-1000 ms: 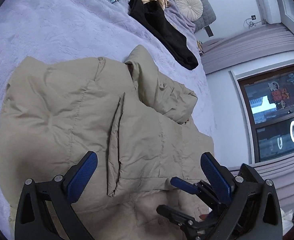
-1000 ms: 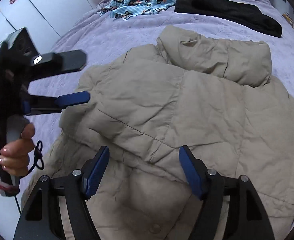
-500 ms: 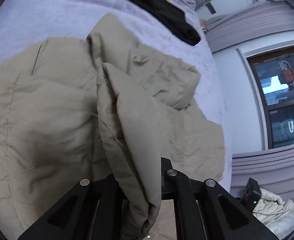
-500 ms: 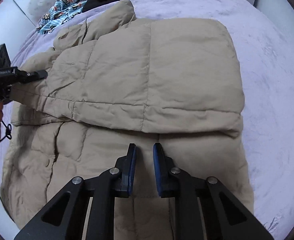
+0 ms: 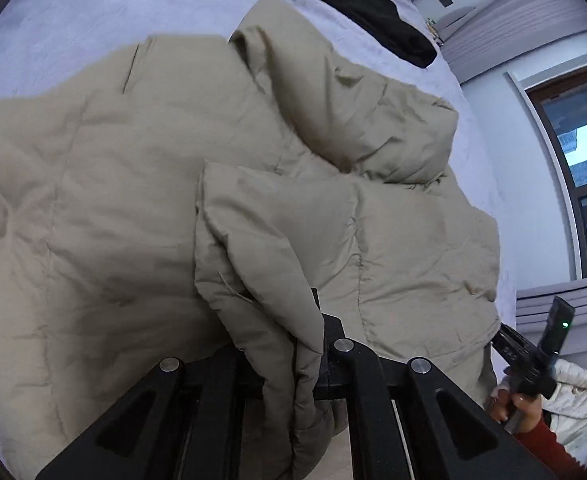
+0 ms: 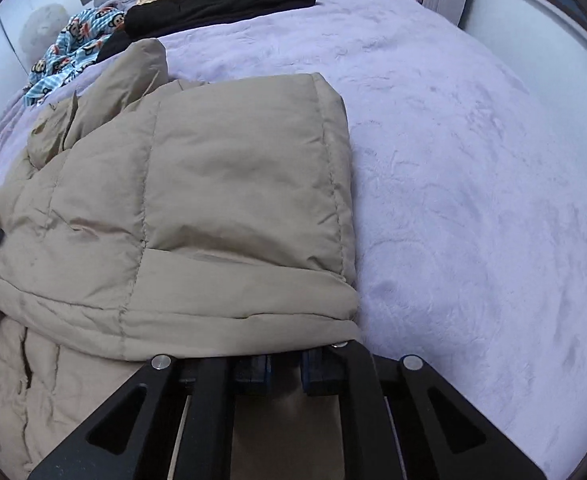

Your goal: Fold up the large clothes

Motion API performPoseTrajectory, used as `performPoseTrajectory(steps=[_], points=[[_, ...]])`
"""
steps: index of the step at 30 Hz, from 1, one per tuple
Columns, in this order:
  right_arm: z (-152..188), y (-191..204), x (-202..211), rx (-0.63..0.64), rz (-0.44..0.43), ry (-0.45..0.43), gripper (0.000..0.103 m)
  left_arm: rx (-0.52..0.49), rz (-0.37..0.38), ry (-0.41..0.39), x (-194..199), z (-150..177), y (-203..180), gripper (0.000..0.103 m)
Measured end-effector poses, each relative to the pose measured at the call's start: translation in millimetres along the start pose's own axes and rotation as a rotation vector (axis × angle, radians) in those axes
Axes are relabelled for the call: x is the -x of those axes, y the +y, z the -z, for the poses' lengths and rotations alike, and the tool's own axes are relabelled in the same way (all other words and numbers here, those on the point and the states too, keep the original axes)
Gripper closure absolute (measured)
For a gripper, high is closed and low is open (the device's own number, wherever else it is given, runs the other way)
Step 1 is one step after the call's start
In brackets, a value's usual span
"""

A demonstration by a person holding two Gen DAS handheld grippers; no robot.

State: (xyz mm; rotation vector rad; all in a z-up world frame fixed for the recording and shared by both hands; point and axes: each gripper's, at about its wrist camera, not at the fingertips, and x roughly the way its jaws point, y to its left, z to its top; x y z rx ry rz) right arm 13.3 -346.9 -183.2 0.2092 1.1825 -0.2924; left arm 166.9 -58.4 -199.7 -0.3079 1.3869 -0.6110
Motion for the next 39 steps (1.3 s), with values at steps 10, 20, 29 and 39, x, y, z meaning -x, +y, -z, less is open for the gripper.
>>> performPoseTrajectory(steps=[10, 20, 29, 39], points=[[12.1, 18.4, 70.3, 0.074, -0.253, 0.013, 0.089, -0.069, -0.071, -0.02, 8.4, -5.9, -13.2, 0.093], [-42.4, -16.1, -29.5, -0.134, -0.153, 0.036, 0.09, -0.075, -0.17, -0.032, 20.8, -5.6, -8.6, 0.086], [-41.0, -16.3, 16.0, -0.103, -0.092, -0.015, 0.089, -0.09, -0.311, -0.231, 100.7, 1.7, -10.1, 0.04], [-61.3, -15.9, -38.6, -0.123, -0.109, 0.003, 0.09, -0.159, -0.353, -0.178, -12.6, 5.0, -18.0, 0.034]])
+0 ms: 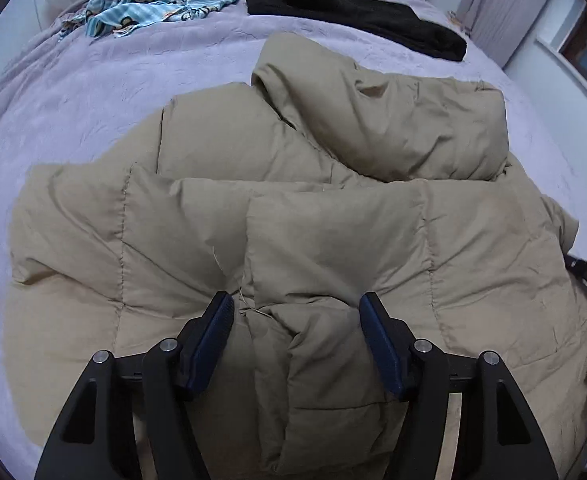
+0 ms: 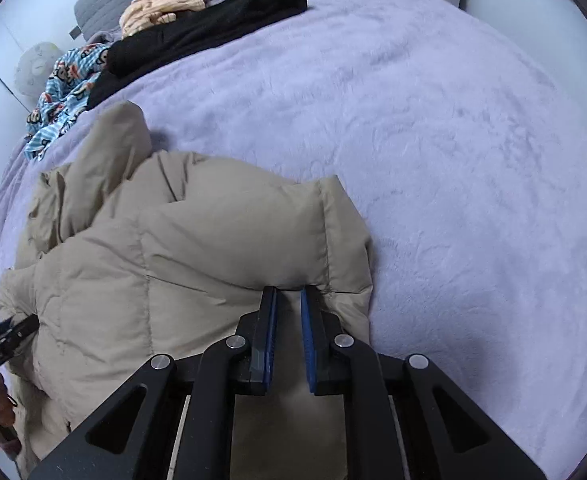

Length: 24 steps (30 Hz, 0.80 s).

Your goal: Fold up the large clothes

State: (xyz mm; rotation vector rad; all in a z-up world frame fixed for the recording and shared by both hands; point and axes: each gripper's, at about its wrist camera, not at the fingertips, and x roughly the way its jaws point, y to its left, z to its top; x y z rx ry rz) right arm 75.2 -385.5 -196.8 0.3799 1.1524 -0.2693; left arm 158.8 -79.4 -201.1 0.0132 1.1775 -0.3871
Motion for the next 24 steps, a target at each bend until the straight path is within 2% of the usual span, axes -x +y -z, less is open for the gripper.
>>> performPoseTrajectory(steps=[5, 10, 11, 12, 14, 17, 20, 24], points=[[5.3, -12.0, -2.6, -0.044, -0.047, -0.026, 0.09, -0.017, -0.016, 0.011, 1.7, -3.1, -2.6, 0.034], [6.3, -14.3, 17.6, -0.002, 0.006, -0.024, 0.089, 0.006, -0.103, -0.004, 25.4, 0.6, 9.0, 0.034], [8.6, -14.6, 22.7, 0.017, 0.046, -0.028, 0.087, 0.006, -0.121, -0.004, 29.8, 4.5, 12.2, 0.034], [11.6, -15.7, 27.4, 0.035, 0.093, -0.032, 0.08, -0.003, -0.142, -0.001, 32.6, 8.6, 15.1, 0.034], [18.5, -23.2, 36.5, 0.036, 0.128, -0.037, 0.065, -0.038, -0.21, 0.01, 35.9, 17.7, 17.5, 0.034], [28.6, -38.1, 51.5, -0.014, 0.133, -0.039, 0.062, -0.038, -0.279, 0.023, 45.2, 25.9, 22.9, 0.034], [39.8, -51.0, 65.6, -0.072, 0.107, -0.019, 0.061, 0.022, -0.282, 0.036, 60.4, 34.9, 31.1, 0.034], [59.7, -54.7, 81.8, -0.11, 0.056, 0.015, 0.051, 0.079, -0.258, 0.07, 79.4, 53.6, 31.1, 0.034]])
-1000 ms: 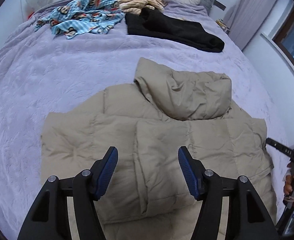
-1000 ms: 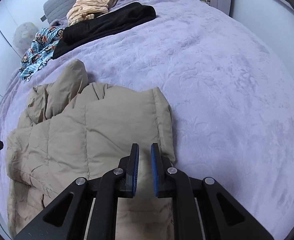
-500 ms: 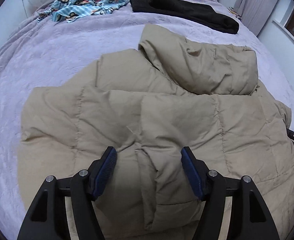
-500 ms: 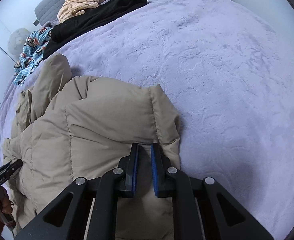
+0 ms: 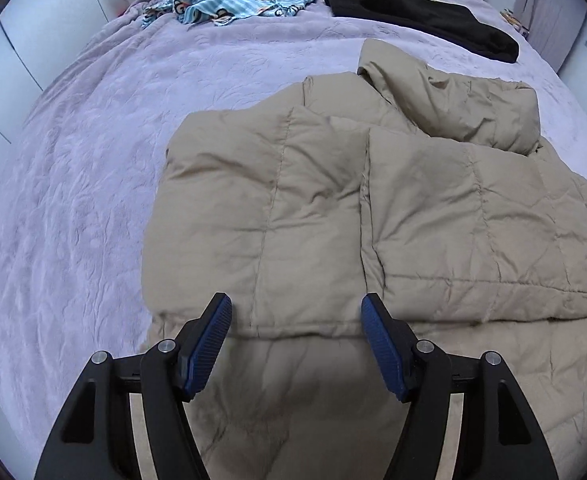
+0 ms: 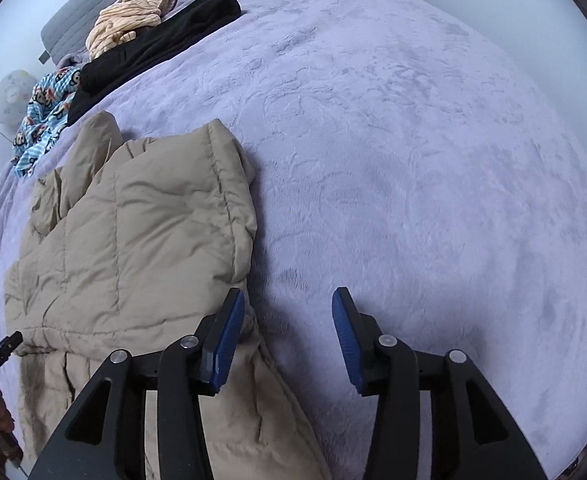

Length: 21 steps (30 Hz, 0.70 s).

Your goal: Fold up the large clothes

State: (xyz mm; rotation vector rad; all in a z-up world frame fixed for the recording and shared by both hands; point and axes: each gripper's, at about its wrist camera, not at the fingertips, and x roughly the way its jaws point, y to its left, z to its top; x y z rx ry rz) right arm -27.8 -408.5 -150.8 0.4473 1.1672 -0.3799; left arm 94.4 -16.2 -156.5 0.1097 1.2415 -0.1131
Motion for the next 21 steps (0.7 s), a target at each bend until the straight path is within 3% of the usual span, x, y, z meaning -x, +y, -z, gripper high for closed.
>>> performPoseTrajectory(steps=[2, 6, 8, 10, 19, 21], points=[[10.3, 2.1, 6.5, -0.001, -0.017, 0.01, 0.05, 0.002, 0.011, 0.014, 7.4, 11.6, -0.8, 0.034], [32.1, 6.7, 17.4, -0.012, -0.06, 0.04, 0.038, -0.027, 0.002, 0.004, 24.5, 37.2, -8.2, 0.034], [42.8, 10.9, 20.5, -0.016, -0.072, 0.057, 0.037, -0.035, 0.012, 0.014, 28.2, 46.6, -8.8, 0.034], [52.1, 14.5, 21.5, -0.022, -0.076, 0.069, 0.037, -0.033, 0.023, 0.023, 30.5, 54.6, -7.3, 0.0], [98.4, 51.5, 34.1, -0.018, -0.067, 0.067, 0.032, -0.01, 0.053, 0.043, 48.6, 88.4, 29.2, 0.0], [109.8, 62.6, 41.2, -0.016, -0.08, 0.073, 0.025, -0.01, 0.048, 0.05, 56.9, 96.2, 37.6, 0.0]])
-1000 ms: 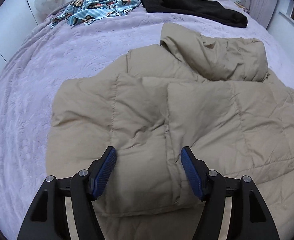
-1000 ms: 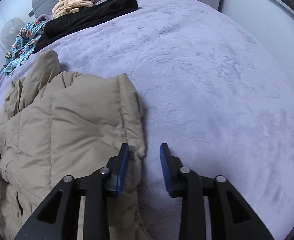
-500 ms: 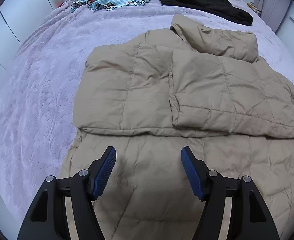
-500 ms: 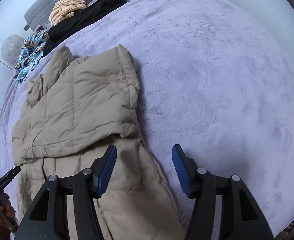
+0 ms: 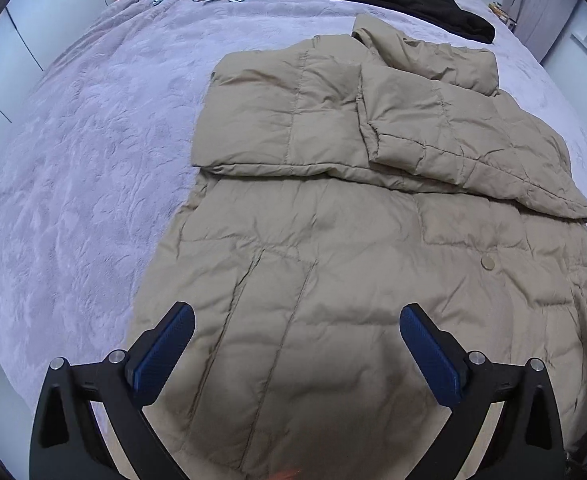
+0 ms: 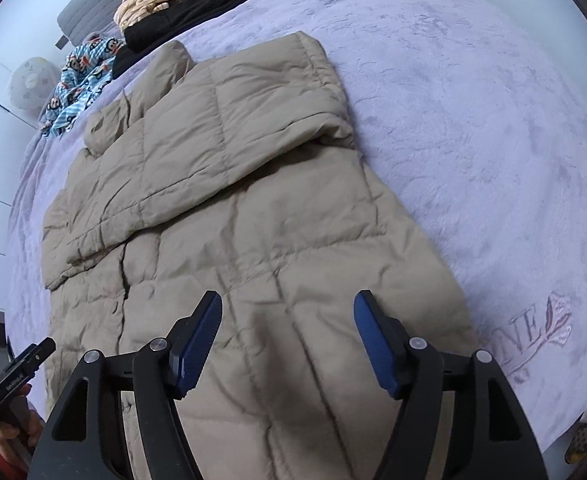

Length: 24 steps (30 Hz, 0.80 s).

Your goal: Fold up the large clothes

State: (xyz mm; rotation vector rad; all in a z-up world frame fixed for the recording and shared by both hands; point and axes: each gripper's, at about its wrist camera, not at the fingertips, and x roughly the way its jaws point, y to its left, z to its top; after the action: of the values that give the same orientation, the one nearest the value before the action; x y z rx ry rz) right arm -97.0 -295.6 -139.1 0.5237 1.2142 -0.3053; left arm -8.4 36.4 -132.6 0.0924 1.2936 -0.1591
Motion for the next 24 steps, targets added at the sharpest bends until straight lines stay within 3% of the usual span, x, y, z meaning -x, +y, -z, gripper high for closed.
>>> performPoseTrajectory(steps=[4, 6, 19, 24], points=[[25.9, 17.9, 10.8, -0.028, -0.055, 0.019, 0.022, -0.006, -0.004, 0.02, 16.3, 16.0, 12.7, 0.0], [37.3, 22.8, 14.2, -0.047, -0.081, 0.039, 0.013, -0.008, -0.004, 0.019, 25.3, 24.4, 18.2, 0.0], [99.9, 39.4, 57.1, -0.153, -0.17, 0.021, 0.012, -0.023, 0.026, 0.023, 60.7, 61.0, 38.2, 0.0], [116.7, 37.0, 73.6, -0.203, -0.182, 0.022, 0.012, -0.048, 0.0, 0.012, 72.7, 72.2, 39.4, 0.0]])
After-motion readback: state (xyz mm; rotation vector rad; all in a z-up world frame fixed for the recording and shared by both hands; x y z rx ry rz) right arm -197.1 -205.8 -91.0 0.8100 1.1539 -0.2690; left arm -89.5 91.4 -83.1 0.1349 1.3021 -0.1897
